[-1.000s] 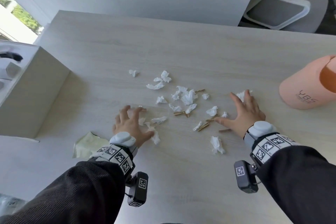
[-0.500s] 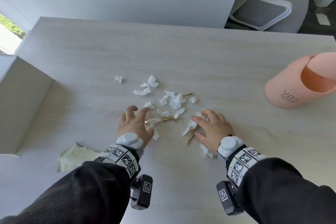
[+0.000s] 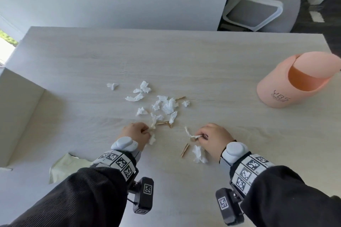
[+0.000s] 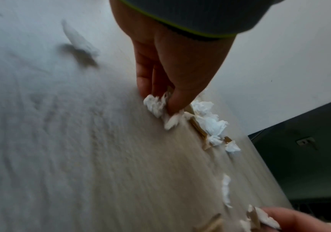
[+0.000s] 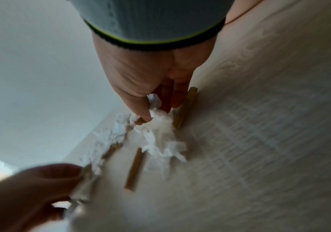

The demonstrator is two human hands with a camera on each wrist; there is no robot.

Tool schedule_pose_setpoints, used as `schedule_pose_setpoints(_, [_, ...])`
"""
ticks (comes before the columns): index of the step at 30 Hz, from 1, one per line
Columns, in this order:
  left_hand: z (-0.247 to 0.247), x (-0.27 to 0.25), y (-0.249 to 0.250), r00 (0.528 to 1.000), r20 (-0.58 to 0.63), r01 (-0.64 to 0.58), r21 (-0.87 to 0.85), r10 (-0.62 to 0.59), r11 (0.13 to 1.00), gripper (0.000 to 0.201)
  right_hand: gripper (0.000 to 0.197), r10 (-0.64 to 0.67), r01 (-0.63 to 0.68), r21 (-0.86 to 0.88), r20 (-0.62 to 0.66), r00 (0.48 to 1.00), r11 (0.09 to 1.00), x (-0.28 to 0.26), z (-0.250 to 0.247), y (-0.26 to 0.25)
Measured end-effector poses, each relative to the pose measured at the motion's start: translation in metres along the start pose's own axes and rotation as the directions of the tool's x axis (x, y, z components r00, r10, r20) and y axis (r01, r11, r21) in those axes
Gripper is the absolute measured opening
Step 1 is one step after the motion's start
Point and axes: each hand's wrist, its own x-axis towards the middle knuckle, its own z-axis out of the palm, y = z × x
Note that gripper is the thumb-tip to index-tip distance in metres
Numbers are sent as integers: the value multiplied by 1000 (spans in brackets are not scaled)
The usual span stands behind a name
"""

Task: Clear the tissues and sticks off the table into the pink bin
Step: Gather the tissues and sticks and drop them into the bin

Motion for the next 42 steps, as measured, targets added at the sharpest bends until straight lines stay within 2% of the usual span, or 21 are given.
schedule_pose_setpoints(2, [3, -4, 14, 1000, 13, 21, -115, -19, 993, 8, 19, 71, -57, 180, -69, 995, 982, -4, -6, -1])
schedule_pose_setpoints(4, [7, -11, 38, 1000, 10, -11, -261, 14, 965, 6, 15, 153, -98, 366, -126, 980, 925, -11, -16, -4])
schedule_pose_setpoints(5, [8, -14, 52, 999, 11, -30, -316, 36, 948, 6, 12, 185, -100, 469, -139, 973, 878, -15, -22, -6])
schedule_pose_setpoints(7, [7, -20, 74, 996, 19, -71, -414, 86, 907, 7, 17, 207, -73, 655, -130, 970, 752, -18, -29, -14])
schedule_pose_setpoints(9, [8, -26, 101, 989, 24, -111, -507, 143, 855, 7, 17, 237, -46, 775, -135, 962, 631, -22, -38, -16])
schedule_pose_setpoints(11, [7, -30, 120, 984, 28, -131, -562, 177, 817, 8, 10, 246, -25, 820, -141, 959, 571, -24, -44, -19])
schedule_pose_setpoints(14, [10, -34, 152, 974, 66, -127, -638, 219, 759, 9, 17, 291, 12, 873, -175, 941, 487, -31, -60, -12])
schedule_pose_setpoints(19, [17, -41, 193, 948, 176, -38, -763, 265, 645, 11, 13, 373, 83, 934, -219, 902, 347, -42, -80, -2])
schedule_pose_setpoints(22, [25, -43, 221, 938, 215, 17, -813, 273, 582, 7, 4, 415, 142, 948, -256, 873, 286, -51, -91, 7])
schedule_pose_setpoints(24, [29, -41, 235, 928, 244, 58, -842, 283, 537, 12, 5, 425, 154, 933, -291, 857, 326, -57, -97, 13])
schedule_pose_setpoints(27, [32, -40, 251, 881, 308, 100, -864, 360, 493, 16, 10, 427, 131, 875, -352, 833, 466, -62, -105, 26])
schedule_pose_setpoints(29, [37, -41, 261, 852, 344, 113, -857, 395, 502, 17, 13, 453, 101, 842, -383, 805, 530, -63, -111, 36])
schedule_pose_setpoints(32, [41, -38, 272, 844, 378, 134, -835, 380, 533, 10, 13, 454, 96, 798, -432, 779, 595, -63, -120, 46])
schedule_pose_setpoints(34, [42, -34, 274, 833, 423, 187, -822, 357, 538, 2, 13, 436, 99, 773, -453, 778, 627, -63, -126, 50])
schedule_pose_setpoints(36, [43, -30, 276, 811, 460, 232, -821, 363, 522, 6, 13, 415, 99, 758, -455, 788, 644, -64, -133, 54])
schedule_pose_setpoints(39, [45, -27, 278, 816, 446, 207, -819, 368, 535, 6, 12, 378, 111, 731, -469, 799, 673, -65, -146, 61])
schedule_pose_setpoints(41, [44, -27, 279, 838, 419, 173, -811, 349, 559, 9, 11, 393, 114, 697, -522, 757, 708, -60, -157, 71])
schedule_pose_setpoints(42, [45, -26, 279, 850, 401, 147, -802, 341, 579, 15, 12, 407, 112, 669, -567, 717, 735, -57, -164, 78])
